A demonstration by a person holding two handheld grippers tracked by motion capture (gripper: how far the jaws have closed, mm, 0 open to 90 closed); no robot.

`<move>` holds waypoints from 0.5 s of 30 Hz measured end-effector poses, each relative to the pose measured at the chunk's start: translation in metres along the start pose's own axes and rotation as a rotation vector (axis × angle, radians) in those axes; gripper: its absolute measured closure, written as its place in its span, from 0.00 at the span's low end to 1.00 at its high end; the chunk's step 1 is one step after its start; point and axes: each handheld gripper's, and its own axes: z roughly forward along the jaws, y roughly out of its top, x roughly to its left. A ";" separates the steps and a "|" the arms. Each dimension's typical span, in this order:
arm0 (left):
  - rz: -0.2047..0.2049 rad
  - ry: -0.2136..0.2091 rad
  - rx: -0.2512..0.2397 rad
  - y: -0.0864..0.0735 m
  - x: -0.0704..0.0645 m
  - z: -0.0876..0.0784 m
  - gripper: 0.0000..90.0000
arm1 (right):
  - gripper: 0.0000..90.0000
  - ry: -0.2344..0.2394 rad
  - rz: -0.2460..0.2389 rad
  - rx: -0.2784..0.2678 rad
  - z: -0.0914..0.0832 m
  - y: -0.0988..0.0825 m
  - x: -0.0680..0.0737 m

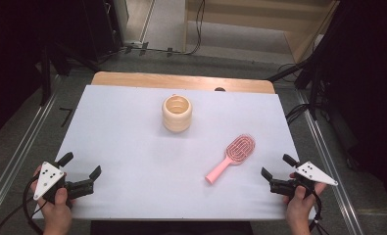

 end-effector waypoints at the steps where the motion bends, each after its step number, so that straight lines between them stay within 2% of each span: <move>1: 0.000 0.000 0.000 0.000 0.000 0.000 0.00 | 0.00 0.000 0.000 0.000 0.000 0.000 0.000; 3: -0.004 -0.004 0.001 0.000 0.000 0.000 0.00 | 0.00 0.012 -0.007 0.003 0.000 0.001 0.000; 9: 0.016 -0.007 0.010 0.000 -0.002 0.001 0.00 | 0.00 0.117 -0.025 0.064 0.006 0.005 0.005; 11: 0.021 -0.008 0.009 0.000 -0.002 0.002 0.00 | 0.00 0.130 -0.026 0.068 0.006 0.006 0.007; 12: 0.022 -0.006 0.010 0.000 -0.003 0.002 0.00 | 0.17 0.119 -0.041 0.061 0.006 0.008 0.013; 13: 0.024 -0.007 0.013 0.000 -0.003 0.002 0.00 | 0.21 0.112 -0.049 0.063 0.006 0.009 0.015; 15: 0.023 -0.007 0.011 0.000 -0.003 0.002 0.00 | 0.44 0.141 -0.062 0.084 0.006 0.011 0.020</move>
